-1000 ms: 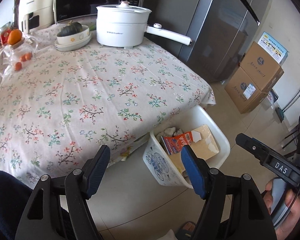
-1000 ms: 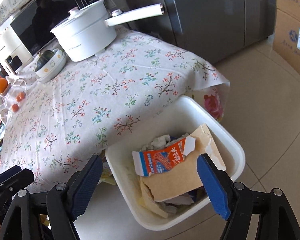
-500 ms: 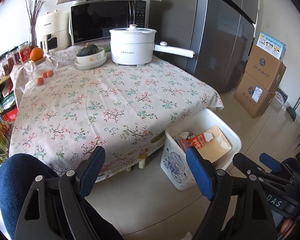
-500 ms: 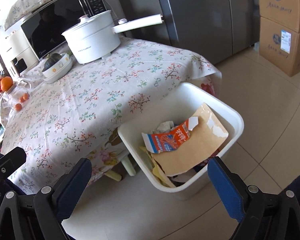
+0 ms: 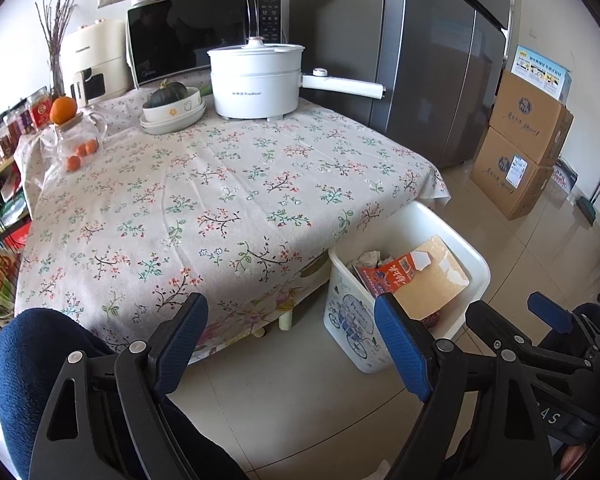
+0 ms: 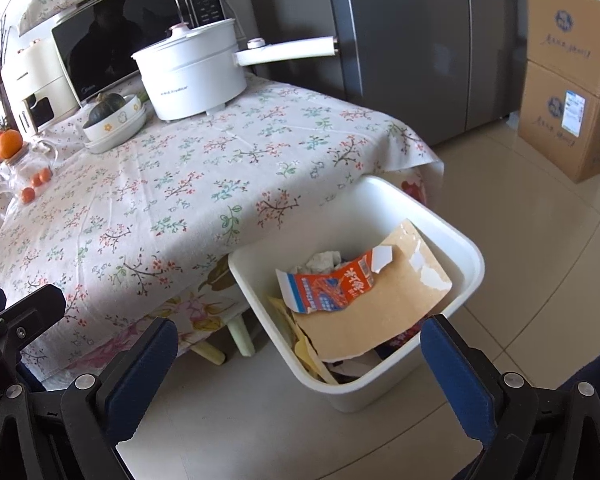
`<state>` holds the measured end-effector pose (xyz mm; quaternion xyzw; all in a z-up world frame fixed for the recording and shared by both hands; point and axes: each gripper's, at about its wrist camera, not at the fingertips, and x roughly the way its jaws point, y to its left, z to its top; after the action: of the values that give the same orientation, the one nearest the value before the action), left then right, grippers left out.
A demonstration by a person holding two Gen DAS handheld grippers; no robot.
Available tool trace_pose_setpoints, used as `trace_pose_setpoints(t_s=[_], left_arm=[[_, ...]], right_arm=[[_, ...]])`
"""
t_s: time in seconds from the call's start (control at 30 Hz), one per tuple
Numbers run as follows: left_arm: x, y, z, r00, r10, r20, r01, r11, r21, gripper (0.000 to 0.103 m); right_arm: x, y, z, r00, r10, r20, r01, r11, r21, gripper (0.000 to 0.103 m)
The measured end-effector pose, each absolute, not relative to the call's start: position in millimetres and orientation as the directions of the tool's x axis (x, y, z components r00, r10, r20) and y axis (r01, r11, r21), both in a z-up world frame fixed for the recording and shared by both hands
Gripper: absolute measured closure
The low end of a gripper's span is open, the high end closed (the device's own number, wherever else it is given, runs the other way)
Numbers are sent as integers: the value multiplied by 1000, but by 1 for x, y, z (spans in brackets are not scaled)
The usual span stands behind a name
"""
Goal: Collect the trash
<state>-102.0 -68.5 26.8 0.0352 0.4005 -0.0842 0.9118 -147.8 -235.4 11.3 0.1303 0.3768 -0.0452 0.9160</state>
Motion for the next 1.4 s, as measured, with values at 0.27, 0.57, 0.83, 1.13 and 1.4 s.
trace_pose_setpoints(t_s=[0.27,0.57,0.83,1.13,1.4], left_arm=[[-95,-75,17,653,-126,-747,196,980,6,16],[-92,-70,17,652,-139,-746,186,982,-20,16],[-91,-69,16,648,-140,-749,188,982,-22,15],[-91,-69,14,642,-137,-755,186,982,-21,15],[-91,-69,13,639,-137,-757,184,983,-23,15]], right_arm=[[-143,-239,1,695,5,-719,188,964,189,2],[-141,-237,0,696,9,-718,180,966,187,2],[-140,-235,1,702,16,-712,169,967,189,2],[-138,-234,-1,699,22,-715,168,967,193,2],[-137,-232,-2,695,24,-719,167,967,194,2]])
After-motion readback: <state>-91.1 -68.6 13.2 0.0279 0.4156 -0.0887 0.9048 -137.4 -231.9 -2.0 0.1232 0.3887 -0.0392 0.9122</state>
